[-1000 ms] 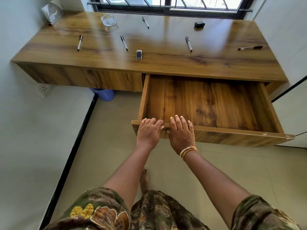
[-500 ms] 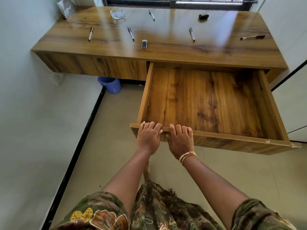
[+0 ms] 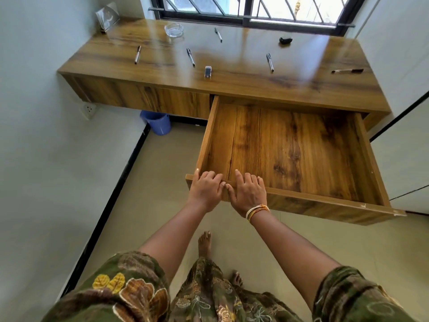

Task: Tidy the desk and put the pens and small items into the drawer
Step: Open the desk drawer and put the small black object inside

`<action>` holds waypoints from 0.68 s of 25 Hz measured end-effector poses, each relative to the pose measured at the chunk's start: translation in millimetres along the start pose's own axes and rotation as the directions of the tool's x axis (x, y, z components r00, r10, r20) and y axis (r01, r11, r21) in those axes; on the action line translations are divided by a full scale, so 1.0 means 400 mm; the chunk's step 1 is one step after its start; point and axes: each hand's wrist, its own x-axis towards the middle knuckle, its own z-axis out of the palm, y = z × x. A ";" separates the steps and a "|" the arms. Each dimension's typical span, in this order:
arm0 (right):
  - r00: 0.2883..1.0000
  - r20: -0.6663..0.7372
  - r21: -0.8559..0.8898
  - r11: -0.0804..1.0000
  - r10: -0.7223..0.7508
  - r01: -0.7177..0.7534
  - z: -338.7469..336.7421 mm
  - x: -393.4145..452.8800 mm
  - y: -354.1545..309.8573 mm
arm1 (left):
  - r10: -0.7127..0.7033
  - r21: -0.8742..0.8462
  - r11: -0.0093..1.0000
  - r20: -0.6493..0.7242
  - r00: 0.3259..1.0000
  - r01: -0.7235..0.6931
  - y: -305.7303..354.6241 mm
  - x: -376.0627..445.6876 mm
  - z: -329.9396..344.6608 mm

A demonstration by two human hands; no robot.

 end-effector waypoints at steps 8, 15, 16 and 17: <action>0.991 0.117 0.022 0.998 -0.058 0.056 -0.046 0.284 -0.096 | -0.053 0.098 0.994 -0.039 0.998 0.057 -0.201 0.146 -0.141; 0.995 0.096 0.004 0.999 -0.040 0.040 -0.011 0.573 -0.308 | -0.108 0.035 0.994 -0.008 0.994 0.108 -0.460 0.366 -0.247; 0.995 0.090 0.009 0.999 -0.034 0.033 -0.006 0.614 -0.337 | -0.111 0.033 0.993 -0.002 0.994 0.111 -0.499 0.392 -0.264; 0.996 0.089 0.015 1.000 -0.024 0.023 -0.004 0.651 -0.363 | -0.110 0.036 0.993 0.009 0.994 0.110 -0.535 0.414 -0.279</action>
